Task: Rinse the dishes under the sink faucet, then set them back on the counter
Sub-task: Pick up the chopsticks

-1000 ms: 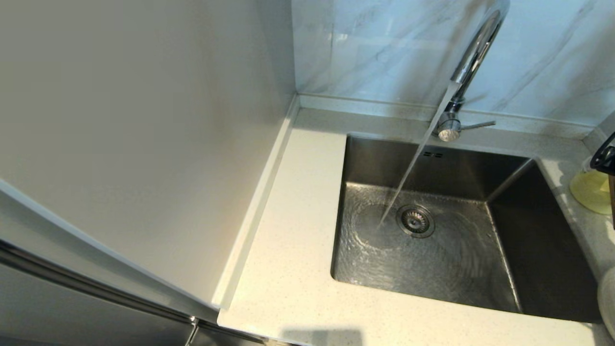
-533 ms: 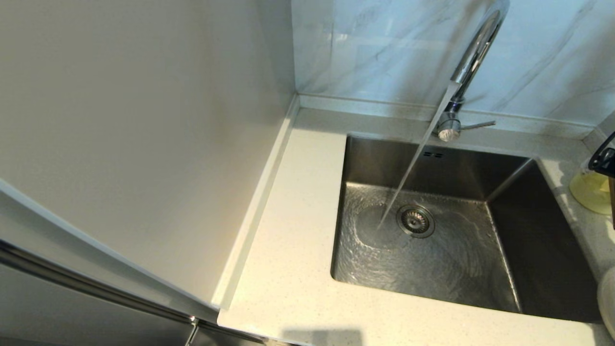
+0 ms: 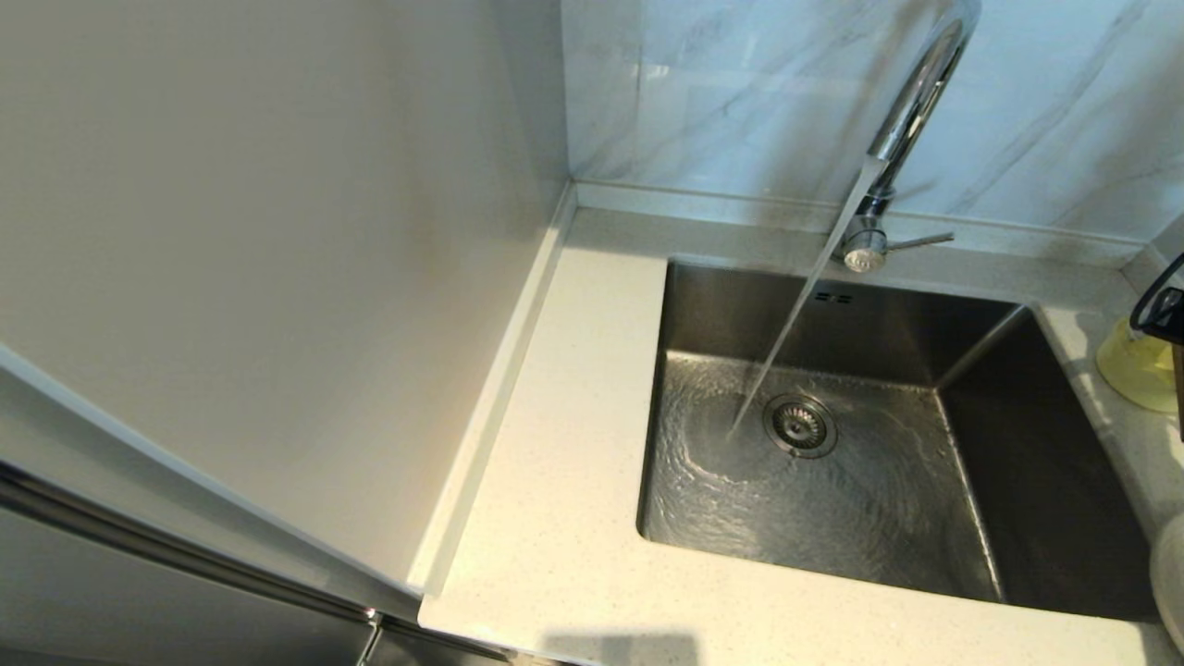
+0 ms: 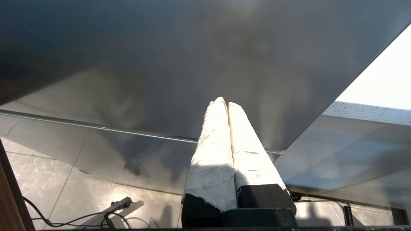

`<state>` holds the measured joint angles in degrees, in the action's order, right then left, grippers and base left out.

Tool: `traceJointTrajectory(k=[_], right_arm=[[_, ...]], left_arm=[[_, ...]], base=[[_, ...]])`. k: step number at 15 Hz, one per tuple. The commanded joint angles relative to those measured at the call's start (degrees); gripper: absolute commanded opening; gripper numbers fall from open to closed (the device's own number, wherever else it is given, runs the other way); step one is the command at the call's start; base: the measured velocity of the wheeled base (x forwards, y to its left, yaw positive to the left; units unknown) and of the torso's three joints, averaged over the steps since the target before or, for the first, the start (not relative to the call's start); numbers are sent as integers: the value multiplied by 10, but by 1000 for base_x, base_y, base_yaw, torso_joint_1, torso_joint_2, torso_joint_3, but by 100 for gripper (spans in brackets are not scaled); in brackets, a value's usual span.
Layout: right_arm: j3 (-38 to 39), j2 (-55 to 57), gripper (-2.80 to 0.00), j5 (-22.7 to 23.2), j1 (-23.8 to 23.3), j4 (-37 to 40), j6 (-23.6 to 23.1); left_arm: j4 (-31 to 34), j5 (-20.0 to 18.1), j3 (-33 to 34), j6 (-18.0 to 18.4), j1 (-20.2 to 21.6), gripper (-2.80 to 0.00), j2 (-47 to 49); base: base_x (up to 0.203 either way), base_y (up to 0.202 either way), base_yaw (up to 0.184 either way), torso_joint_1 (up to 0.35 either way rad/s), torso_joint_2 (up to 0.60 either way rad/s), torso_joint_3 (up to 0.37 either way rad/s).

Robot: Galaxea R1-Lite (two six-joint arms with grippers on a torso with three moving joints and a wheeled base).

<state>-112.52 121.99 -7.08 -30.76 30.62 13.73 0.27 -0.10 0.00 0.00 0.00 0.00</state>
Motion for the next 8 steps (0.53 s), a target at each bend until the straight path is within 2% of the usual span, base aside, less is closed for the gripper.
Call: traceJointTrajectory(k=[1,8], right_arm=[[0,3,-280,0,0,2,1],[2,2,-280,0,0,3,2]], left_arm=[[0,0,0,0,0,-280,0],[0,0,0,0,0,-280,0]], base=[[0,0,0,0,0,0],[0,0,0,0,0,0]])
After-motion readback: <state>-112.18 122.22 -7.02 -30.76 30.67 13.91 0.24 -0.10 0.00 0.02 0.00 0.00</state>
